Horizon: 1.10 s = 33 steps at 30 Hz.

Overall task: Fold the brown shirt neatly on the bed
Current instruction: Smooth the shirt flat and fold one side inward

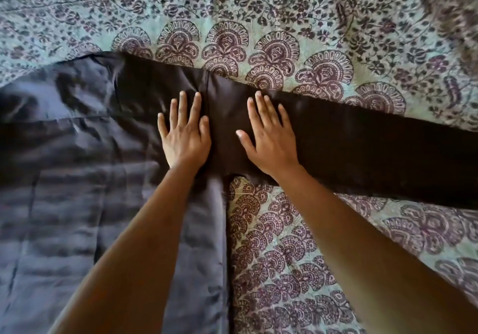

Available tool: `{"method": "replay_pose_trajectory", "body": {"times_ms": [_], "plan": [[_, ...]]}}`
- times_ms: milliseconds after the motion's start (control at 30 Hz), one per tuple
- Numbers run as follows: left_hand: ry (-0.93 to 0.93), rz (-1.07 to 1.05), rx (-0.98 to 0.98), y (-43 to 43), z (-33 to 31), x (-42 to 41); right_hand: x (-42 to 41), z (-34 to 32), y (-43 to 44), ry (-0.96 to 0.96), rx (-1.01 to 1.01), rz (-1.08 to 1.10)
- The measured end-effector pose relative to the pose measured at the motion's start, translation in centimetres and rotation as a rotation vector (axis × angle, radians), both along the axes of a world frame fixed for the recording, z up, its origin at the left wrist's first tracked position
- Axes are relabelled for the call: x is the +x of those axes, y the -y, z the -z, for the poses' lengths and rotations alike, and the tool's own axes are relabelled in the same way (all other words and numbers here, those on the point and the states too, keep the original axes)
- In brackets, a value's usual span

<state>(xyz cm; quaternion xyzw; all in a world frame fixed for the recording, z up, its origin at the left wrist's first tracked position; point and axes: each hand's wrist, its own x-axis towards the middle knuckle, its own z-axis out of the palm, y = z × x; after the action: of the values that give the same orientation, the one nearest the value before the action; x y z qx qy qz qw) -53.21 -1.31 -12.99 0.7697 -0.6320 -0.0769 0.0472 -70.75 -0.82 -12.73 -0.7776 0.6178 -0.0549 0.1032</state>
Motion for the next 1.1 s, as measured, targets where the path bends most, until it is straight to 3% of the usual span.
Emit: {"method": "replay_pose_trajectory", "body": {"times_ms": [367, 467, 567, 700, 1100], "plan": [[0.0, -0.035, 0.05, 0.1, -0.4, -0.2, -16.7, -1.2, -3.1, -0.14, 0.011, 0.52], [0.007, -0.09, 0.041, 0.0, -1.4, -2.5, -14.1, -1.7, -3.5, -0.088, 0.002, 0.387], [-0.086, 0.015, 0.003, -1.1, -1.9, -9.8, -11.5, -1.1, -4.2, -0.06, 0.025, 0.226], [-0.094, 0.081, 0.056, -3.7, -0.9, -16.7, -13.4, -0.4, -4.9, -0.033, 0.018, 0.251], [-0.028, 0.035, 0.042, -3.4, -0.6, -16.5, -31.1, -1.4, -9.8, -0.183, 0.098, 0.573]]}}
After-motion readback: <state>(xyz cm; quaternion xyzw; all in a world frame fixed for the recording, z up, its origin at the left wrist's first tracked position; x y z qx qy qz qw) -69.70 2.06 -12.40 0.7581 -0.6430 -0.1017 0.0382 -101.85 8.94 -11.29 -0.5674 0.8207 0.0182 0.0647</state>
